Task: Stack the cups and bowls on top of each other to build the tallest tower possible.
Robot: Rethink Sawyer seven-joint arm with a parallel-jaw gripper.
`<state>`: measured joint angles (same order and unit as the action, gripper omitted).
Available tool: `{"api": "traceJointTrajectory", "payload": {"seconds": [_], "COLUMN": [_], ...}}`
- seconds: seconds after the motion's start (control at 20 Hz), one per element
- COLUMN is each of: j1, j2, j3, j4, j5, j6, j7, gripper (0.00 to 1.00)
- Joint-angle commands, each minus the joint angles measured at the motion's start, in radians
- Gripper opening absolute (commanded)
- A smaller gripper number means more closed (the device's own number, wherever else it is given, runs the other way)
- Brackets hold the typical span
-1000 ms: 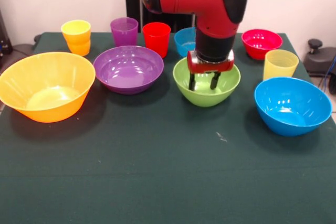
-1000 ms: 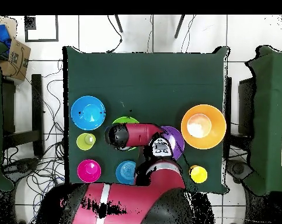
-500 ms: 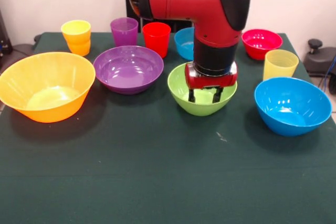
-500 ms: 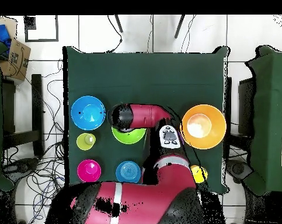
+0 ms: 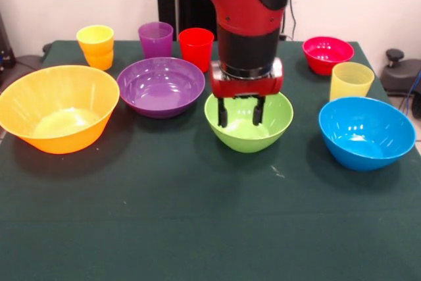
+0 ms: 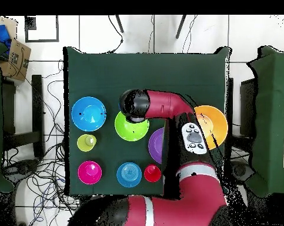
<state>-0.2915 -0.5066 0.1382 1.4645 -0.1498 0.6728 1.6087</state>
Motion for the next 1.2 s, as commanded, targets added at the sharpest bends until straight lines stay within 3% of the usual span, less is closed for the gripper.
{"api": "traceJointTrajectory", "payload": {"seconds": [0.05,0.45,0.75,1.2], "j1": [-0.016,-0.013,0.009,0.081], "j2": [-0.063,-0.094,-0.068,-0.067], "j3": [0.131,0.129,0.121,0.092], "j4": [-0.053,-0.001,0.008,0.070], "j5": [-0.014,-0.036,-0.055,-0.035], "j6": [0.132,0.097,0.044,-0.013], "j7": [-0.113,-0.082,-0.049,0.067], "gripper": [1.00,1.00,1.00,1.00]}}
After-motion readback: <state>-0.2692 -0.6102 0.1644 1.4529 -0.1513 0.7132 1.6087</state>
